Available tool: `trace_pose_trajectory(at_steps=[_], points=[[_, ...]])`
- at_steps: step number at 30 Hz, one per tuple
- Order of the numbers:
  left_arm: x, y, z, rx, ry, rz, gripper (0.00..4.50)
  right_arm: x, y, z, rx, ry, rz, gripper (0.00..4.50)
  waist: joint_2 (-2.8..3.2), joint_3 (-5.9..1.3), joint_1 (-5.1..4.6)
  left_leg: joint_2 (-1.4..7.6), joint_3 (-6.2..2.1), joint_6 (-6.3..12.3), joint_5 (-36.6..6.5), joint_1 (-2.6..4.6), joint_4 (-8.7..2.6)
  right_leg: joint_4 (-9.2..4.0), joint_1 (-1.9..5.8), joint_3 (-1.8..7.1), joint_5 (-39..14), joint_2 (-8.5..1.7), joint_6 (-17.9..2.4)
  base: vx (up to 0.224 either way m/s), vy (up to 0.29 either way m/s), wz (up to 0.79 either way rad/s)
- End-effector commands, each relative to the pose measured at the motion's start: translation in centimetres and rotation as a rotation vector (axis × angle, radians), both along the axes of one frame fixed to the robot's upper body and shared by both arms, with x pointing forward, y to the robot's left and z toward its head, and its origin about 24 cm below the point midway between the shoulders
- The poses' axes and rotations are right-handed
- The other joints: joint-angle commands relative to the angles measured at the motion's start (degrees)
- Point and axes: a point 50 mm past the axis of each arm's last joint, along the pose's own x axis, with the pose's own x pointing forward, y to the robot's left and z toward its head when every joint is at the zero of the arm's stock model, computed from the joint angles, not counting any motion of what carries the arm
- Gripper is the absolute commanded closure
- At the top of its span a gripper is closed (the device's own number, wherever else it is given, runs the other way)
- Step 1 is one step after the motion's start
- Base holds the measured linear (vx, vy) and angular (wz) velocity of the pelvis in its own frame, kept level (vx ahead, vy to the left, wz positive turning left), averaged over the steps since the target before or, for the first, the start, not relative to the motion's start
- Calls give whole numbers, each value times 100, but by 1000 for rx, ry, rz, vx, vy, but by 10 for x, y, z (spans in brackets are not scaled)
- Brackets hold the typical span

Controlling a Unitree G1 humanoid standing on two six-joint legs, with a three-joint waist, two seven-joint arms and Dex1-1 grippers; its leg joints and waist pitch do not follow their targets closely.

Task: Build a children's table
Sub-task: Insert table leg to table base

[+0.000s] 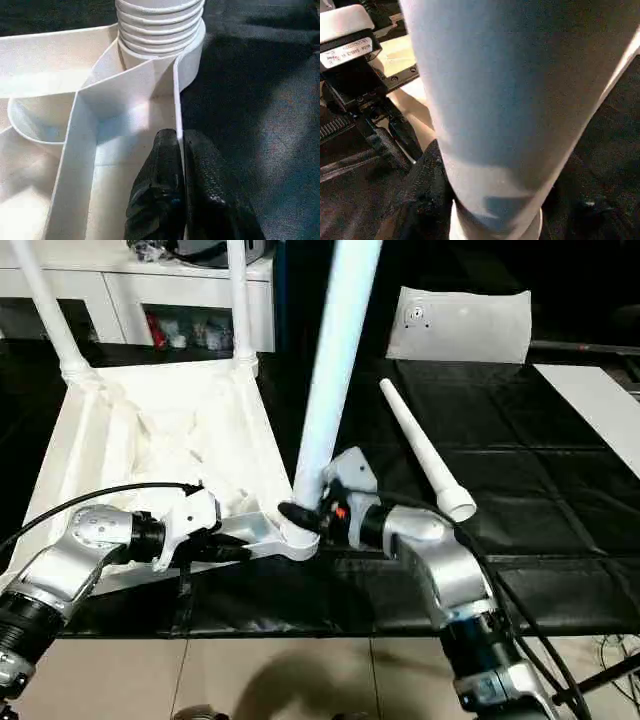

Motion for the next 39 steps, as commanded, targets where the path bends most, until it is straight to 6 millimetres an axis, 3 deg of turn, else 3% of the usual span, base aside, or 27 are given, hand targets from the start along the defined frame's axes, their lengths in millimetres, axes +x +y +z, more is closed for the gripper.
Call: trace_pose_trajectory(at_steps=[1,4,6,8,15,18,26,28,30,32,33,34,35,36,37,38,39], points=[[5,4,11,4,-52,4,450,-14,6,-31,-67,133,72,259,94,-369,3,96,-46,-83,-2051,66,-438,-547,225,255,-2851,-392,-548,0,0,0],[4,3,12,1,-46,-20,450,-15,7,-34,-76,138,102,259,98,-373,-2,103,-47,-70,-2030,58,-443,-535,230,260,-2822,-391,-576,0,0,0],[1,2,12,-1,-34,-57,450,-17,9,-36,-79,146,143,259,42,-373,-6,105,-39,-52,-2023,59,-446,-543,228,263,-2844,-390,-564,0,0,0],[-1,0,14,-1,-16,-102,450,-18,11,-38,-85,157,200,259,68,-355,-8,106,-44,-31,-2040,53,-456,-532,221,270,-2866,-392,-570,0,0,0],[4,7,19,33,-5,-120,450,-19,19,-40,-95,179,312,259,44,-324,-16,117,-39,-19,-2083,58,-475,-514,210,291,-2762,-395,-660,0,0,0],[6,12,20,52,-15,-102,450,-17,21,-40,-100,173,320,259,22,-310,-21,114,-41,-25,-2114,59,-482,-534,208,285,-2922,-398,-602,0,0,0],[8,25,21,63,-48,52,450,-8,22,-42,-107,129,227,259,55,-273,-48,100,-64,-77,-2372,98,-476,-623,156,239,-3565,-414,-373,0,0,0],[7,26,22,52,-56,93,450,-4,22,-42,-106,119,179,259,65,-252,-81,81,-78,-110,-2535,128,-463,-681,132,191,-3850,-410,-284,0,0,0],[-1,23,22,23,-54,166,450,6,20,-42,-87,107,65,259,72,-223,-180,71,-113,-144,-2806,154,-444,-765,125,78,-4203,-411,-115,0,0,0],[-9,11,21,-19,-46,220,450,15,19,-41,-71,100,-50,259,121,-186,-305,120,-171,-137,-3218,188,-474,-852,157,-105,-4184,-368,-68,0,0,0],[-12,2,20,-44,-39,246,450,20,18,-41,-67,98,-112,259,156,-163,-414,198,-246,-145,-3612,129,-559,-842,291,-244,-3927,-327,2,0,0,0],[-13,1,20,-46,-39,249,450,20,18,-41,-66,98,-117,259,243,-150,-411,276,-293,-151,-3982,117,-647,-745,362,-292,-3664,-286,-27,0,0,0],[-14,-5,20,-60,-38,258,450,23,18,-41,-68,96,-145,259,363,-141,-318,558,-346,-245,-4948,-312,-1154,387,778,-145,-2088,-202,-357,-105,23,-13],[-14,-12,19,-77,-35,266,450,26,18,-41,-68,91,-180,259,313,-150,-165,524,-171,-155,-5064,-299,-1283,666,638,65,-1183,-127,-319,-77,-38,-2],[-14,-22,19,-95,-34,276,450,30,18,-40,-64,93,-233,259,56,-83,-158,297,10,-234,-4599,-24,-1065,313,376,299,-3067,-123,-172,-77,-38,-2],[-14,-27,19,-107,-33,282,450,33,17,-40,-61,96,-267,259,-186,-68,-171,-119,90,-285,-3584,569,-120,-803,-305,136,-5300,-220,286,57,-93,18],[-12,-41,21,-136,-38,290,450,39,17,-39,-57,97,-333,259,-276,101,-376,-548,62,-24,-1821,977,1201,-1594,-1097,15,-7736,-466,513,51,-38,-15]])
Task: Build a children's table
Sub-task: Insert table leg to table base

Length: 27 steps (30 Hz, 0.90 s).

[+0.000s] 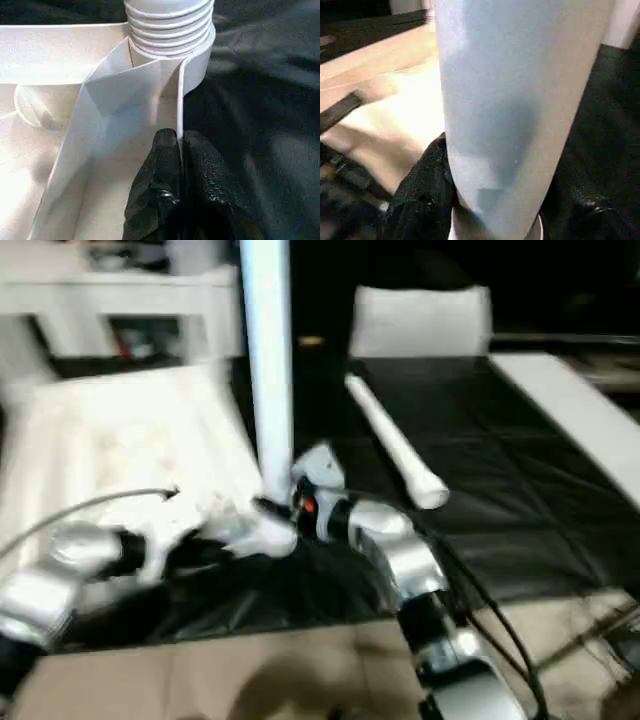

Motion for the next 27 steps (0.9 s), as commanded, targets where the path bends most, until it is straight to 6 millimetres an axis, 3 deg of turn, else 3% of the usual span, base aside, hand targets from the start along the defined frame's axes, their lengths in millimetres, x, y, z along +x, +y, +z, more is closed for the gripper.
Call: trace_pose_trajectory(at_steps=[1,2,3,4,5,6,7,8,9,10,11,12,13,16,17,19,21,27], points=[[4,-29,25,-89,-98,-71,450,2,-16,-26,-93,108,-151,259,25,-136,-195,-574,-54,164,-1411,283,498,-1651,-305,106,-6751,-673,708,51,-38,-15],[6,-36,27,-97,-107,-65,450,5,-15,-26,-94,108,-179,259,150,-297,-218,-172,-81,206,-2055,197,-122,-1468,321,-368,-5408,-806,1023,56,78,-29],[8,-39,29,-88,-117,-60,450,7,-15,-25,-93,110,-188,259,343,-351,-145,404,-342,347,-2602,59,-646,-788,635,-268,-2759,-600,577,34,66,-6],[10,-39,29,-79,-122,-57,450,7,-14,-24,-91,110,-189,259,576,-365,-24,681,-476,299,-3584,-78,-1150,-46,632,-73,-145,-479,41,34,66,-6],[10,-39,29,-78,-123,-56,450,7,-14,-24,-90,110,-189,259,509,-265,-37,628,-310,257,-3776,106,-1278,-25,319,-15,246,-366,-158,0,0,0],[13,-37,29,-50,-133,-34,450,8,-12,-23,-83,111,-186,259,207,-299,-79,181,-245,158,-3393,243,-975,-474,308,187,-998,-532,-392,40,-59,18],[16,-34,29,-35,-139,-21,450,8,-12,-23,-77,116,-186,259,131,-217,7,-110,-109,36,-2603,314,-663,-1064,110,174,-3990,-651,137,40,-59,18],[16,-34,29,-34,-139,-20,450,8,-12,-23,-77,117,-186,259,47,-205,16,-216,-70,78,-2125,416,-432,-1290,-31,109,-4955,-698,415,1,-66,3],[18,-31,29,-23,-144,-6,450,8,-11,-23,-74,117,-183,259,64,-299,62,-227,-89,207,-1406,287,-494,-1254,142,112,-5103,-757,520,51,-57,6],[22,-26,30,-3,-155,18,450,7,-9,-23,-71,113,-172,259,131,-379,135,-60,-170,253,-949,50,-770,-1036,354,170,-3939,-693,294,51,-57,6],[23,-24,30,1,-157,24,450,7,-8,-23,-71,111,-171,259,176,-386,132,8,-180,235,-905,42,-833,-997,353,137,-3409,-639,138,81,-50,7],[25,-19,30,14,-163,41,450,6,-7,-24,-64,109,-168,259,212,-451,138,105,-165,183,-720,71,-894,-878,321,184,-2195,-601,-313,0,0,0],[27,-16,30,22,-166,54,450,6,-7,-24,-60,106,-169,259,197,-449,120,104,-145,201,-671,-20,-925,-779,349,224,-1464,-537,-646,0,0,0],[31,-10,31,33,-175,79,450,6,-7,-23,-43,98,-176,259,165,-447,89,73,-115,183,-990,-47,-924,-810,349,238,-1715,-535,-821,0,0,0],[32,-8,31,36,-179,88,450,6,-7,-23,-33,93,-179,259,167,-465,101,67,-120,204,-891,-77,-926,-804,378,234,-1667,-536,-814,0,0,0],[34,-4,31,43,-184,93,450,6,-7,-21,-8,84,-183,259,171,-528,120,94,-115,284,-309,-132,-896,-699,378,238,-899,-522,-987,0,0,0],[35,-1,32,54,-195,86,450,5,-9,-19,23,67,-185,259,203,-505,112,107,-106,297,-388,-145,-901,-709,377,215,-899,-516,-1051,0,0,0],[37,8,31,64,-201,90,450,2,-21,-17,74,31,-188,259,184,-474,105,101,-90,196,-821,-130,-922,-834,374,190,-1723,-527,-757,0,0,0]])
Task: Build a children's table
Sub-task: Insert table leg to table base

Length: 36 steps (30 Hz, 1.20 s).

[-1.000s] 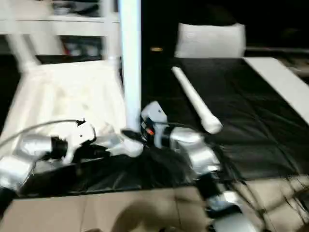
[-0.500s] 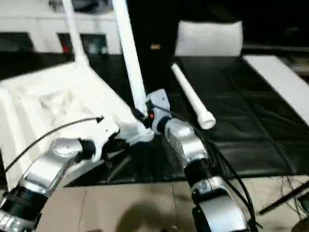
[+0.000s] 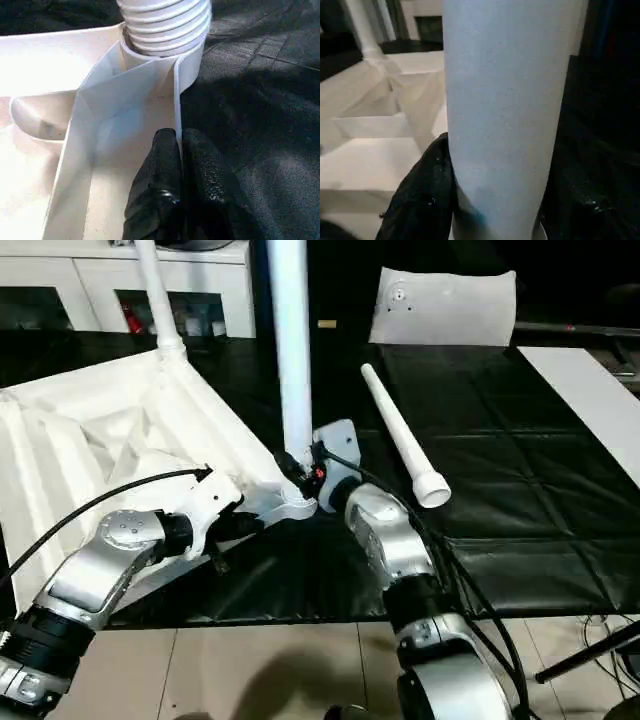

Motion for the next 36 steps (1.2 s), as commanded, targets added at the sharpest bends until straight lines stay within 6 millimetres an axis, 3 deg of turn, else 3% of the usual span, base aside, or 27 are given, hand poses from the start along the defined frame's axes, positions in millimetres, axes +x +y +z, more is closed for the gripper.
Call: trace_pose_trajectory(at_steps=[1,6,9,11,14,16,17,18,20,23,24,27,31,35,36], points=[[14,20,21,27,-105,79,450,-8,-15,-26,-34,105,-25,259,91,-393,19,225,-27,224,-802,-125,-439,-507,369,424,-2331,-432,-583,0,0,0],[17,28,21,29,-118,87,450,-18,-31,-32,-39,81,-6,259,74,-389,16,203,-36,217,-865,-136,-437,-571,370,387,-2750,-423,-299,0,0,0],[17,30,21,26,-119,89,450,-19,-35,-33,-40,76,-9,259,81,-392,-7,200,-39,210,-866,-142,-431,-592,367,372,-2811,-416,-254,0,0,0],[17,29,22,25,-124,73,450,-18,-40,-31,3,78,-36,260,78,-401,-19,192,-35,224,-802,-141,-421,-587,368,372,-2720,-404,-322,0,0,0],[15,27,22,16,-124,28,450,-16,-40,-20,126,80,-39,260,80,-444,-23,233,-58,311,-543,-176,-427,-475,404,395,-2171,-408,-526,0,0,0],[13,26,21,18,-123,-7,450,-16,-37,-12,204,85,-2,260,108,-486,-20,264,-53,416,-125,-182,-390,-363,407,427,-1308,-399,-839,0,0,0],[11,25,20,26,-112,-42,450,-18,-30,-1,312,93,62,260,102,-500,-25,267,-51,441,1,-192,-376,-316,408,435,-1045,-395,-930,0,0,0],[10,25,19,28,-108,-53,450,-18,-28,3,347,94,83,260,85,-519,-11,251,-45,578,210,-207,-354,-274,428,443,-643,-398,-1047,0,0,0],[9,25,18,33,-104,-66,450,-18,-26,7,381,94,98,260,111,-512,7,269,-31,715,456,-207,-332,-237,391,436,-320,-401,-1173,0,0,0],[4,24,15,56,-86,-117,450,-14,-21,18,471,97,118,260,108,-490,59,272,-3,598,244,-189,-354,-284,396,439,-702,-411,-1154,0,0,0],[3,24,14,62,-83,-129,450,-13,-20,19,479,100,120,260,80,-485,73,272,3,516,165,-186,-364,-297,399,443,-871,-412,-1090,0,0,0],[0,24,12,60,-70,-161,450,-10,-18,17,439,98,109,260,99,-470,106,281,13,329,28,-157,-380,-330,378,444,-1145,-411,-951,0,0,0],[-6,23,10,62,-47,-215,450,-6,-16,8,374,100,67,260,106,-473,180,287,30,178,-32,-131,-394,-329,358,456,-1235,-424,-910,0,0,0],[-8,24,10,67,-53,-246,450,-7,-11,2,363,116,73,260,77,-477,194,288,34,191,-14,-145,-394,-299,375,454,-1069,-409,-924,0,0,0],[-8,23,10,65,-56,-252,450,-7,-11,1,362,119,75,260,93,-477,196,291,29,188,5,-150,-395,-292,377,454,-1058,-411,-916,0,0,0]])
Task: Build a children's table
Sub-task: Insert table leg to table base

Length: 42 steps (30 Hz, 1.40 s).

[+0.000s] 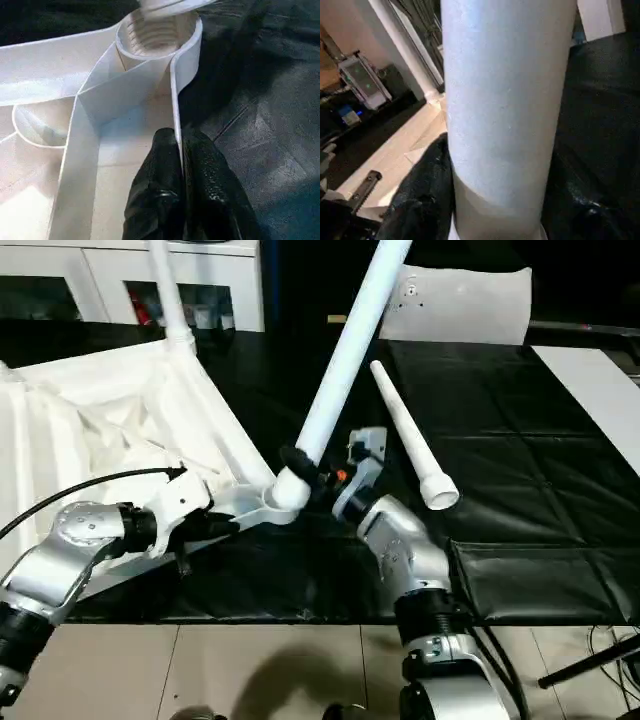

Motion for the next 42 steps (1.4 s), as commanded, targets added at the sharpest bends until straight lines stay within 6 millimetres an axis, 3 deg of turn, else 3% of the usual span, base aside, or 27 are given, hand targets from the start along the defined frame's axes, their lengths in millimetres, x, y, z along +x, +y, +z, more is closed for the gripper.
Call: trace_pose_trajectory(at_steps=[1,10,20,23,27,30,37,39,42], points=[[-4,-10,2,2,-8,-90,450,2,1,1,-11,-11,5,260,60,-478,-14,192,9,215,-35,-62,-396,-300,463,474,-1063,-488,-799,0,0,0],[-9,-16,1,-14,-7,-146,450,1,9,-8,-18,3,12,260,83,-487,35,202,19,238,29,-53,-388,-276,452,477,-991,-501,-864,0,0,0],[-5,-13,2,-3,-28,-112,450,-1,14,-15,-111,-47,30,260,75,-474,58,186,22,175,-150,-67,-396,-318,459,472,-1342,-498,-694,0,0,0],[2,-6,3,9,-54,-59,450,-7,5,-21,-200,-88,43,260,47,-476,52,176,33,189,-139,-67,-388,-333,458,471,-1401,-485,-630,0,0,0],[4,-4,3,12,-60,-44,450,-10,-4,-24,-234,-104,40,260,72,-474,72,183,31,196,-202,-52,-391,-343,443,470,-1468,-486,-599,0,0,0],[5,-3,2,12,-61,-33,450,-13,-12,-26,-280,-129,40,260,53,-478,87,185,29,210,-193,-65,-389,-330,460,469,-1376,-476,-564,0,0,0],[6,-2,0,16,-64,-19,450,-19,-27,-30,-337,-154,27,260,48,-447,84,157,29,204,-503,-44,-404,-476,446,425,-2230,-477,-275,0,0,0],[6,-1,0,17,-64,-19,450,-19,-28,-30,-343,-156,27,260,52,-449,92,157,31,200,-542,-18,-401,-494,432,427,-2290,-480,-262,0,0,0],[6,-1,-1,23,-61,-34,450,-19,-28,-29,-382,-177,50,260,55,-462,91,169,16,199,-464,-38,-403,-453,445,422,-2100,-473,-301,0,0,0]])
